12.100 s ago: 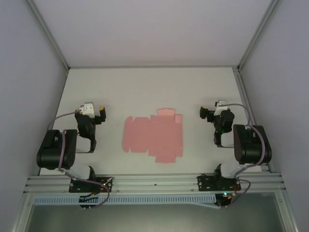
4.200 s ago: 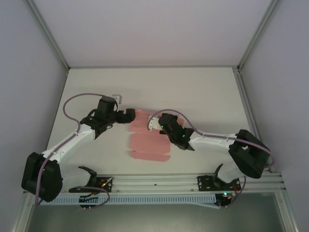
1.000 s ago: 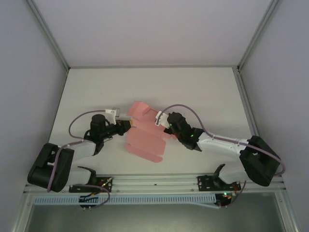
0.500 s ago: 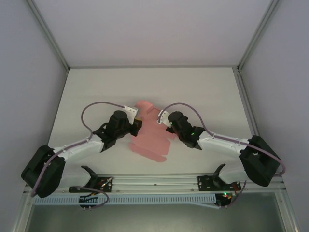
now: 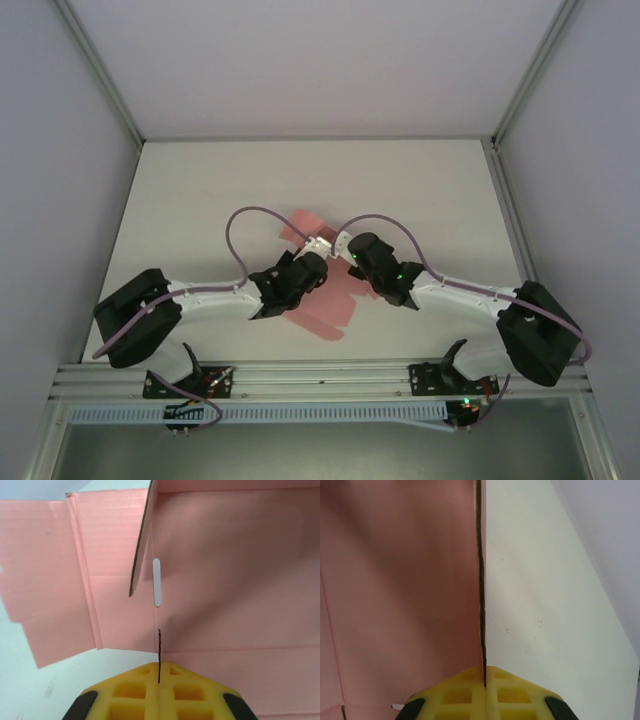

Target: Assemble paper box

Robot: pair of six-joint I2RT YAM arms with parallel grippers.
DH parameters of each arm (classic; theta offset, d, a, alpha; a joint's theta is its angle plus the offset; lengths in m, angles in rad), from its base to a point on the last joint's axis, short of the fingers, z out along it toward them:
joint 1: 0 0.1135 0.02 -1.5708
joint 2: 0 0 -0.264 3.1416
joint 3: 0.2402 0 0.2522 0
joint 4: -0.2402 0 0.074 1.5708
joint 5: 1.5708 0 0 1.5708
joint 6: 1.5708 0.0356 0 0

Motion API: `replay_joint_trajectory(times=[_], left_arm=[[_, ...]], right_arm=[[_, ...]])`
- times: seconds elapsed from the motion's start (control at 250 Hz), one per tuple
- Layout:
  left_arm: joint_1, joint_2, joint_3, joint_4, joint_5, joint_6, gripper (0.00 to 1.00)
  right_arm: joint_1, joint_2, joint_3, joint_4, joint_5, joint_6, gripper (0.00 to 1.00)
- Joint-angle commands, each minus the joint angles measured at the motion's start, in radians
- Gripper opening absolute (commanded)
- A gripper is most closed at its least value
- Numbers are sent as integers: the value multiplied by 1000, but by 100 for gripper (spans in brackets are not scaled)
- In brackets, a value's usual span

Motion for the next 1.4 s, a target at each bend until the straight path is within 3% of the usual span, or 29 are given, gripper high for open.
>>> replay_joint_trajectory(times=[0.0, 0.331, 0.451, 0.483, 0.531, 0.619, 0.691, 0.874, 1.014, 1.122, 1.182, 1.278, 1.398], left_arm=[[-64, 14, 41, 106, 39, 103, 0], [3, -103, -51, 146, 100, -7, 0], [48, -198, -112, 142, 144, -54, 13], [59, -226, -127, 140, 150, -66, 18], [77, -266, -148, 128, 162, -82, 36], [123, -336, -168, 72, 176, -139, 41], [165, -405, -194, 48, 209, -169, 51], [255, -623, -250, -34, 229, -234, 99], [368, -740, -253, -145, 223, -299, 99], [486, -749, -229, -205, 224, -334, 100], [573, -702, -184, -270, 242, -378, 100], [711, -580, -119, -306, 362, -397, 100], [801, -414, -57, -257, 491, -382, 100]], right_arm=[[40, -23, 10, 105, -90, -7, 0], [35, -31, 3, 109, -77, -6, 0], [23, -40, -5, 109, -72, -2, 0], [19, -41, -6, 106, -72, 0, 0], [16, -42, -7, 103, -68, 1, 0], [14, -46, -4, 90, -58, 1, 0], [12, -49, -5, 89, -51, 2, 0], [11, -47, 5, 76, -45, -4, 0], [11, -43, 10, 69, -44, -11, 0], [10, -43, 15, 62, -44, -9, 0], [10, -45, 16, 61, -41, -8, 0], [11, -46, 15, 54, -42, -4, 0], [10, -47, 16, 51, -38, -6, 0]])
